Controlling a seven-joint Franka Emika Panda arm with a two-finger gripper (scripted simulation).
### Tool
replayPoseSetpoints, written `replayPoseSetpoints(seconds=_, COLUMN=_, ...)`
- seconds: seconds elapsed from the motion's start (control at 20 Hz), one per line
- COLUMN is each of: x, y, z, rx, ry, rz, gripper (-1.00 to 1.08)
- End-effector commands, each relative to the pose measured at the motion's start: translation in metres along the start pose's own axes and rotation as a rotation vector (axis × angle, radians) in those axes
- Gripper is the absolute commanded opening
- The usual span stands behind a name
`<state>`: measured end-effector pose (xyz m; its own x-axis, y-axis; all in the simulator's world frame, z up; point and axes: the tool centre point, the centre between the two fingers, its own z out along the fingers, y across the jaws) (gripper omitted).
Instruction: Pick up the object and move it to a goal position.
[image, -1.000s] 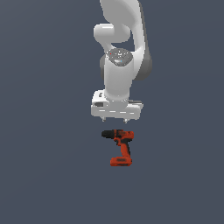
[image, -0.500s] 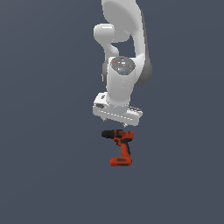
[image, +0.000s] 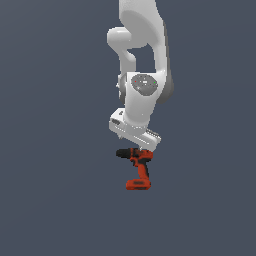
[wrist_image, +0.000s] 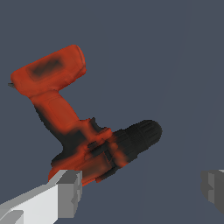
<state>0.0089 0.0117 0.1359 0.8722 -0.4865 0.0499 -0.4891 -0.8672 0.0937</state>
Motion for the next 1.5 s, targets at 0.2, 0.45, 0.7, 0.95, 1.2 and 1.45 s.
replayPoseSetpoints(seconds=0.2, x=-0.001, y=0.000, z=0.014, rx=-0.032, ry=0.008, rz=0.147, gripper=1.08)
replayPoseSetpoints(seconds=0.45, x=-0.002, y=0.000, z=0.024, rx=-0.056, ry=0.020, rz=0.259, gripper=1.08)
replayPoseSetpoints(seconds=0.7, x=-0.002, y=0.000, z=0.034, rx=-0.079, ry=0.036, rz=0.370, gripper=1.08)
replayPoseSetpoints(seconds=0.95, x=-0.003, y=0.001, z=0.043, rx=-0.101, ry=0.056, rz=0.480, gripper=1.08)
replayPoseSetpoints(seconds=1.2, x=-0.003, y=0.001, z=0.051, rx=-0.120, ry=0.080, rz=0.589, gripper=1.08)
replayPoseSetpoints(seconds=1.45, x=-0.003, y=0.002, z=0.059, rx=-0.137, ry=0.109, rz=0.698, gripper=1.08)
